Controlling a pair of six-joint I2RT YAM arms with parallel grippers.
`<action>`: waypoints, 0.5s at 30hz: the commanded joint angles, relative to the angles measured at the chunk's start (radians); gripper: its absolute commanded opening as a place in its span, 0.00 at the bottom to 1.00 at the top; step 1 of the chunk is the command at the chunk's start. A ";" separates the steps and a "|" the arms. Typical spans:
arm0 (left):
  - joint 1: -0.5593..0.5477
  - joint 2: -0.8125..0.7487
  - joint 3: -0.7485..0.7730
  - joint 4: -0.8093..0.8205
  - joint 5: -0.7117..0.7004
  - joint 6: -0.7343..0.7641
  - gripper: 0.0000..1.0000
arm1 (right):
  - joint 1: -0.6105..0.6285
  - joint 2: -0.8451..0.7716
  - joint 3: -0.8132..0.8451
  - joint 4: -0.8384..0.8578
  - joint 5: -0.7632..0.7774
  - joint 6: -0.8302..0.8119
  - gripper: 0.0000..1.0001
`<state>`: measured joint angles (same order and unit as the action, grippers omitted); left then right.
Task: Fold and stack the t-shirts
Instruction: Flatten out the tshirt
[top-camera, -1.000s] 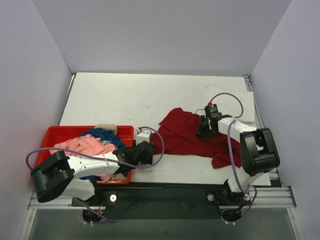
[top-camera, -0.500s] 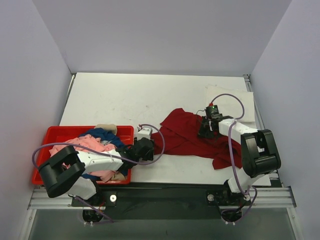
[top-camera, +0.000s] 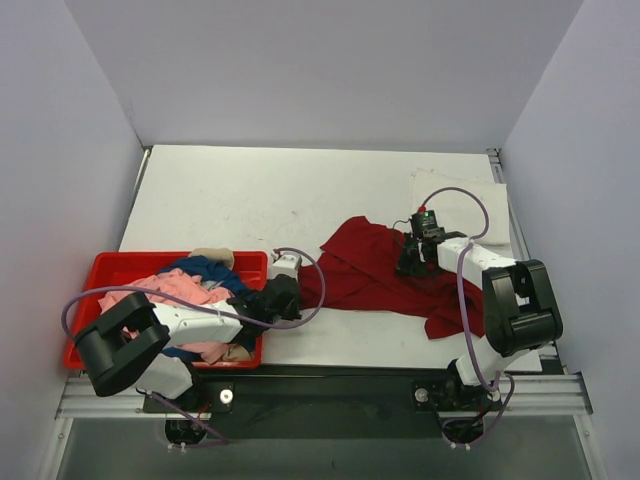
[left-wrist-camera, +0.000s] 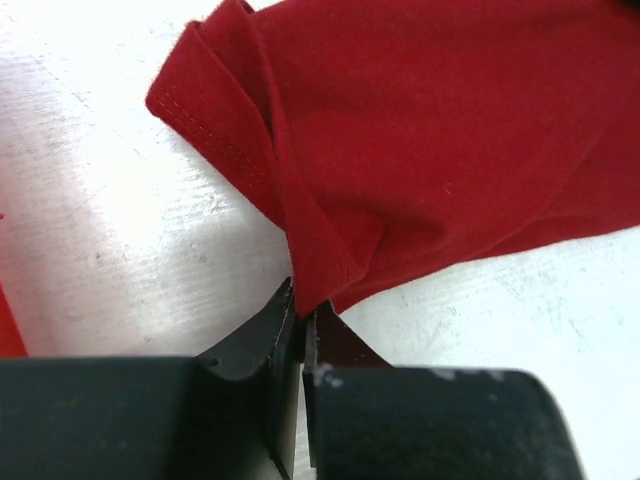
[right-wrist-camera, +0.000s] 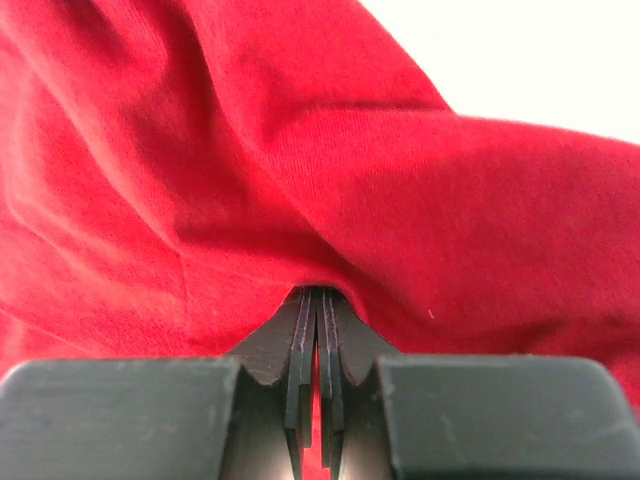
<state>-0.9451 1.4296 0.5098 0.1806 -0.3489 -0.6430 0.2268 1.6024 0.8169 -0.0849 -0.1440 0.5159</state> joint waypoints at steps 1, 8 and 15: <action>0.006 -0.093 -0.020 0.010 0.022 0.006 0.03 | 0.034 -0.074 -0.009 -0.099 0.064 -0.019 0.00; 0.005 -0.230 -0.093 -0.058 0.067 -0.012 0.00 | 0.137 -0.170 0.115 -0.158 0.187 -0.068 0.38; -0.001 -0.368 -0.132 -0.128 0.110 -0.017 0.00 | 0.141 0.077 0.391 -0.136 0.052 -0.158 0.44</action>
<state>-0.9455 1.1160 0.3931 0.0937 -0.2707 -0.6514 0.3679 1.5574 1.1042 -0.2134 -0.0357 0.4213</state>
